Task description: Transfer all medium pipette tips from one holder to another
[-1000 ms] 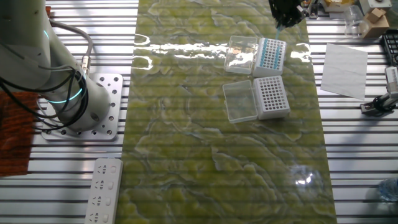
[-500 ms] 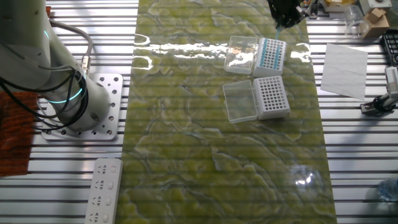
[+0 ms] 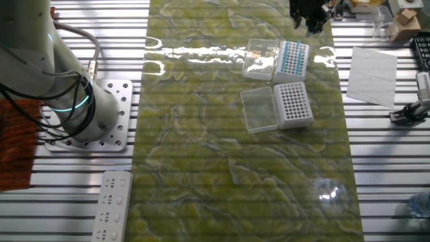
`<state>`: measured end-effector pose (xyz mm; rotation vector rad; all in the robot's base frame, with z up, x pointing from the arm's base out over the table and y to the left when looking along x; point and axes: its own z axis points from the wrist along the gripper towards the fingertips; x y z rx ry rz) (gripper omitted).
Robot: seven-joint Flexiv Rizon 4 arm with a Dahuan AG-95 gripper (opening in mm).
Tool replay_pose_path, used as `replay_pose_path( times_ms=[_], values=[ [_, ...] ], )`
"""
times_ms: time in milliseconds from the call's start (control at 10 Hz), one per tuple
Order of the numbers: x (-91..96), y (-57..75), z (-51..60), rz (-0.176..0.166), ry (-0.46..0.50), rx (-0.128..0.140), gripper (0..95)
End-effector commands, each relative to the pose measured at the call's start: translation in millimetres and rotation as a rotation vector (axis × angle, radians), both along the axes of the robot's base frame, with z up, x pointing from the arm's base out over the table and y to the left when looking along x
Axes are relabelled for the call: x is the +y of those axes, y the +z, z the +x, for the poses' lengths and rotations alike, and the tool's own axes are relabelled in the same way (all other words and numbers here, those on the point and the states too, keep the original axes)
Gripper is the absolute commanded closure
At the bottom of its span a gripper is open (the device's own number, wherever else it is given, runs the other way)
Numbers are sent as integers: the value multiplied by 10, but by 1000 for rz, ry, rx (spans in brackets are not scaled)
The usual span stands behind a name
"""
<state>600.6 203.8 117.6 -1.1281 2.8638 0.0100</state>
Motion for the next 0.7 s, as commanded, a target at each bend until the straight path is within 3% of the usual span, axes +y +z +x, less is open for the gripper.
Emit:
replay_pose_path(
  times_ms=[100, 200, 300, 400, 700],
  values=[
    [-4, 34, -27, 4, -72, 31, 950],
    [-14, 56, -49, 5, -96, 55, 950],
    [-62, 155, -164, 3, -160, 113, 950],
    [-93, 232, -269, -1, -199, 137, 950],
    [-148, 409, -633, 0, -305, 173, 950]
  ],
)
